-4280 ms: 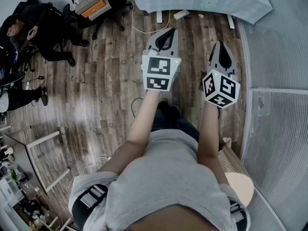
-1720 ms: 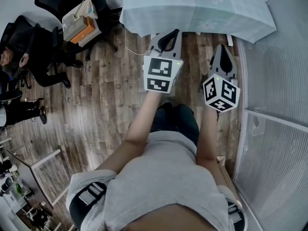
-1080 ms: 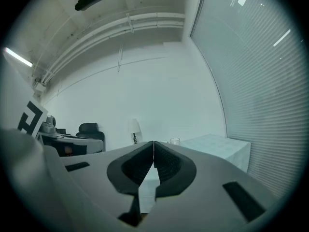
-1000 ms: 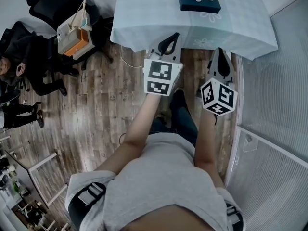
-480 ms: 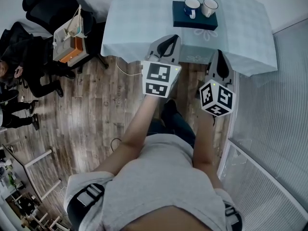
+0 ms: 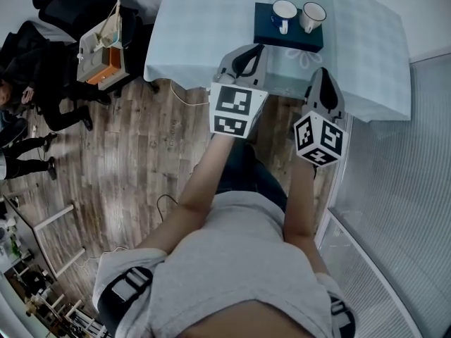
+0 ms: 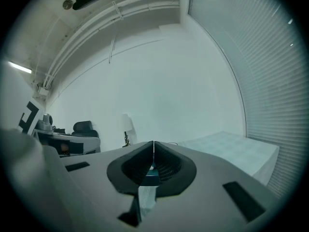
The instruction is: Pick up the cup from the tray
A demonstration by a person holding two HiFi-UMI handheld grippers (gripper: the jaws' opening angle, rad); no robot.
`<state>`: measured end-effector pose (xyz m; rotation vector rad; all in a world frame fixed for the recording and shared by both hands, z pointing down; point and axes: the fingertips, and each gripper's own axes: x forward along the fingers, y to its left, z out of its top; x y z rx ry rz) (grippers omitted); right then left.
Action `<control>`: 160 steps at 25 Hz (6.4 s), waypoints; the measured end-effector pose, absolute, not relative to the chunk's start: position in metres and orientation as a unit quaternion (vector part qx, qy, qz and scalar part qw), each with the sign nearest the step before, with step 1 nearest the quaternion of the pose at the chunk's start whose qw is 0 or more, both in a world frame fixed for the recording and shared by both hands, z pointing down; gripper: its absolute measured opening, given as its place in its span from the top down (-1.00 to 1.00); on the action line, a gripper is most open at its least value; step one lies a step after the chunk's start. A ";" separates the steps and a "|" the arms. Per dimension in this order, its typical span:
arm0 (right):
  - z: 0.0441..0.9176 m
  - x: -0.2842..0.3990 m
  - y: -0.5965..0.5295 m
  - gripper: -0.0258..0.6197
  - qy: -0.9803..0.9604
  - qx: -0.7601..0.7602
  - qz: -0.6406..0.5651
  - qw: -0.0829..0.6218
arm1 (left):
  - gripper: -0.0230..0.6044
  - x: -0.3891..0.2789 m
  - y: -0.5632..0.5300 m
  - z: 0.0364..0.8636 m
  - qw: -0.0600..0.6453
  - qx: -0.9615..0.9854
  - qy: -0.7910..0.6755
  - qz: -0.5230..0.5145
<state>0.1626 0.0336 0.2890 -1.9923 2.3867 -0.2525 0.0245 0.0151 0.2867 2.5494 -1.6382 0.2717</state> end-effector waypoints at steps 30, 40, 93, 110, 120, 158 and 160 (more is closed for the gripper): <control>0.334 0.164 -0.146 0.89 0.738 -0.665 -0.105 -0.040 | 0.91 0.007 -0.178 0.324 0.084 0.854 -0.503 0.105; 0.365 0.167 -0.174 0.43 0.716 -0.683 -0.131 -0.061 | 0.90 -0.004 -0.216 0.353 0.103 0.854 -0.493 0.126; 0.427 0.163 -0.234 -0.05 0.792 -0.592 -0.110 -0.099 | 0.90 -0.008 -0.218 0.395 0.139 0.824 -0.523 0.171; 0.421 0.161 -0.246 -0.12 0.755 -0.642 -0.096 -0.094 | 0.90 -0.013 -0.212 0.402 0.149 0.820 -0.522 0.179; 0.425 0.161 -0.245 -0.12 0.770 -0.624 -0.093 -0.098 | 0.90 -0.010 -0.214 0.404 0.149 0.822 -0.520 0.176; 0.483 0.315 -0.293 -0.12 0.711 -0.682 -0.152 -0.082 | 0.90 -0.012 -0.235 0.404 0.134 0.812 -0.535 0.190; 0.489 0.314 -0.295 -0.12 0.712 -0.679 -0.152 -0.090 | 0.90 -0.011 -0.235 0.406 0.135 0.810 -0.537 0.193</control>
